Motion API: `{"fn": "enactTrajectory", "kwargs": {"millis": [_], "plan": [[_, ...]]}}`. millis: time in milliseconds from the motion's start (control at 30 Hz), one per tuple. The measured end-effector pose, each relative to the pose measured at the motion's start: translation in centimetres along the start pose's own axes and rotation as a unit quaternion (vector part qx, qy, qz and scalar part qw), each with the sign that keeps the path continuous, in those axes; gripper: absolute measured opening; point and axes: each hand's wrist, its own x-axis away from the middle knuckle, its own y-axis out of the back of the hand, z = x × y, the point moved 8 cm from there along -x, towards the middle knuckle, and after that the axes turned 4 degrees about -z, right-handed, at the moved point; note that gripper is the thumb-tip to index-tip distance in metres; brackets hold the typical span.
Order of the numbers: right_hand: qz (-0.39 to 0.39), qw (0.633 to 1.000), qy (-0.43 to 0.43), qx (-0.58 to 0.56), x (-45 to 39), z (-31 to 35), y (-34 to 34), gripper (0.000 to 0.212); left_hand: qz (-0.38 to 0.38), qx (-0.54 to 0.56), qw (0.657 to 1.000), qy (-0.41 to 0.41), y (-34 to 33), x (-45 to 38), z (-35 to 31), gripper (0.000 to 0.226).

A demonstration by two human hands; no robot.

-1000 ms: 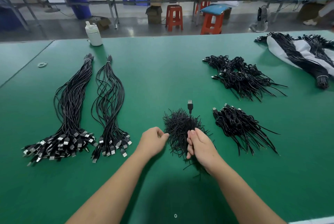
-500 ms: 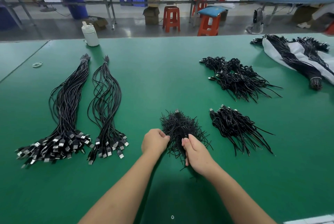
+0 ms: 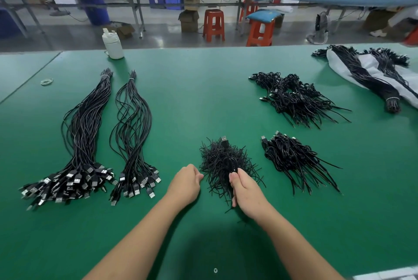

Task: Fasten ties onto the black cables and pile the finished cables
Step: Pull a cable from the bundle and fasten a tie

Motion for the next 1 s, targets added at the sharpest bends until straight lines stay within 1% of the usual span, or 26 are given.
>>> {"fn": "enactTrajectory", "kwargs": {"millis": [67,167,267,333,433,467,600,700,767,833,867,900,933,967,1000], "plan": [[0.0,1.0,-0.001,-0.028,0.1,0.2,0.1,0.034,0.011,0.01,1.0,-0.016,0.6,0.7,0.4,0.019],[0.018,0.996,-0.003,-0.093,0.1,0.6,-0.4,0.029,-0.012,0.067,0.997,-0.037,2.5,1.8,0.1,0.014],[0.035,0.998,0.017,-0.044,0.4,1.6,-1.2,0.02,-0.018,0.187,0.981,-0.052,4.2,3.1,-1.2,0.008],[0.039,0.998,0.056,-0.001,0.7,2.7,-1.6,0.026,-0.01,0.221,0.971,-0.085,4.8,4.0,-2.6,0.011],[0.055,0.994,0.094,0.012,1.3,4.3,-2.1,0.031,0.014,0.235,0.965,-0.115,4.9,5.0,-4.2,0.012],[0.061,0.994,0.095,0.013,1.4,4.5,-2.3,0.032,0.015,0.238,0.964,-0.118,5.0,5.2,-4.3,0.012],[0.067,0.994,0.078,0.023,1.3,4.4,-2.3,0.03,-0.028,0.217,0.966,-0.138,5.8,5.8,-4.5,0.015],[0.068,0.995,0.065,0.017,1.2,4.2,-2.2,0.023,-0.022,0.216,0.966,-0.14,5.9,5.9,-4.4,0.019],[0.058,0.996,0.063,0.006,1.2,4.2,-2.0,0.021,-0.012,0.201,0.968,-0.146,5.8,6.0,-4.5,0.019],[0.036,0.997,0.065,-0.005,1.1,4.5,-1.6,0.021,-0.016,0.18,0.971,-0.16,5.6,6.2,-4.7,0.02],[0.024,0.998,0.063,-0.002,1.1,4.5,-1.4,0.023,-0.031,0.155,0.972,-0.174,5.7,6.4,-4.8,0.017],[0.016,0.998,0.06,0.007,1.0,4.6,-1.3,0.025,-0.063,0.102,0.972,-0.201,6.0,6.8,-5.1,0.013],[0.014,0.998,0.053,0.015,0.9,4.6,-1.2,0.027,-0.114,0.021,0.963,-0.245,6.5,7.3,-5.7,0.008],[0.019,0.999,0.044,0.01,0.9,4.6,-1.3,0.028,-0.172,-0.06,0.934,-0.306,7.0,8.2,-6.6,0.007],[0.033,0.999,0.027,-0.015,1.0,4.4,-1.5,0.029,-0.218,-0.119,0.892,-0.378,7.2,9.3,-7.6,0.009]]}}
